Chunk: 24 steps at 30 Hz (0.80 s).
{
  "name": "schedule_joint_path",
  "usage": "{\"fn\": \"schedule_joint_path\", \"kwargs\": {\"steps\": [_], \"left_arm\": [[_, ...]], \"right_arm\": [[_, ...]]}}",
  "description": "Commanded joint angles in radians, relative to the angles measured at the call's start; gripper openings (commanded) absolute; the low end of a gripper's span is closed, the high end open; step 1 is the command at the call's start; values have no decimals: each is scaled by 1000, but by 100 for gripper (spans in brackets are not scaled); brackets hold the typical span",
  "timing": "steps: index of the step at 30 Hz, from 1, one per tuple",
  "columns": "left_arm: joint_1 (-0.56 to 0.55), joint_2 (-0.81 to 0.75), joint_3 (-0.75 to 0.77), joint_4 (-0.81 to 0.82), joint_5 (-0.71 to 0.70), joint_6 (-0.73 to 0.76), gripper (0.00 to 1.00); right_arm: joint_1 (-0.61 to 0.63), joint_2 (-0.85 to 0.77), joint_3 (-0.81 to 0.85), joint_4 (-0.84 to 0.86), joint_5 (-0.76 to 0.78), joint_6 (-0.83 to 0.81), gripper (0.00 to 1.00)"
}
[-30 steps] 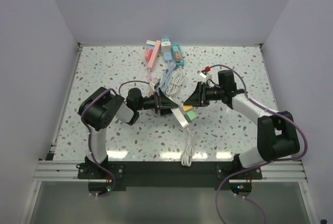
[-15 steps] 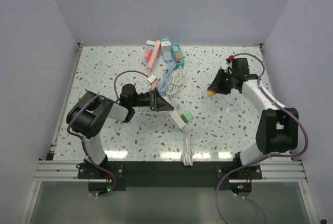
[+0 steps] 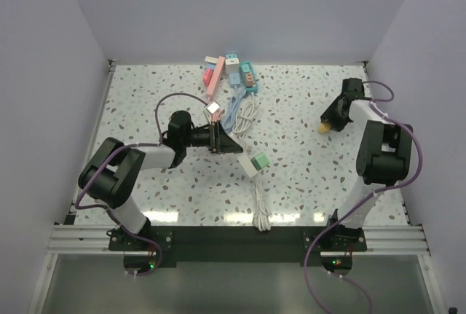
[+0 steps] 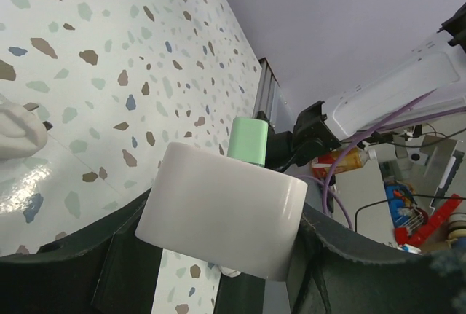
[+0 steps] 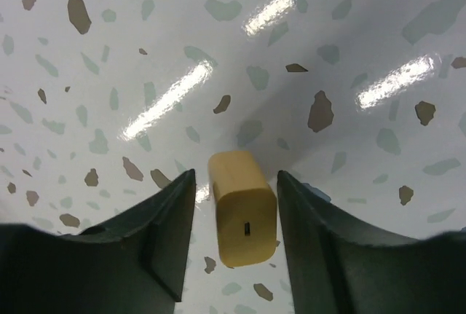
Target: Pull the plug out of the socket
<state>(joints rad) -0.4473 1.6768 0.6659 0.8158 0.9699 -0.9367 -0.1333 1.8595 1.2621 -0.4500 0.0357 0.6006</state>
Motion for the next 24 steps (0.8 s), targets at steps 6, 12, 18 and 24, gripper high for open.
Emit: {"fn": "schedule_joint_path", "kwargs": {"steps": [6, 12, 18, 24], "left_arm": [[1, -39, 61, -63, -37, 79, 0], [1, 6, 101, 9, 6, 43, 0], [1, 110, 158, 224, 121, -124, 0], [1, 208, 199, 449, 205, -298, 0]], "right_arm": [[-3, -241, -47, -33, 81, 34, 86], [11, -408, -214, 29, -401, -24, 80], [190, -505, -412, 313, -824, -85, 78], [265, -526, -445, 465, -988, -75, 77]]}}
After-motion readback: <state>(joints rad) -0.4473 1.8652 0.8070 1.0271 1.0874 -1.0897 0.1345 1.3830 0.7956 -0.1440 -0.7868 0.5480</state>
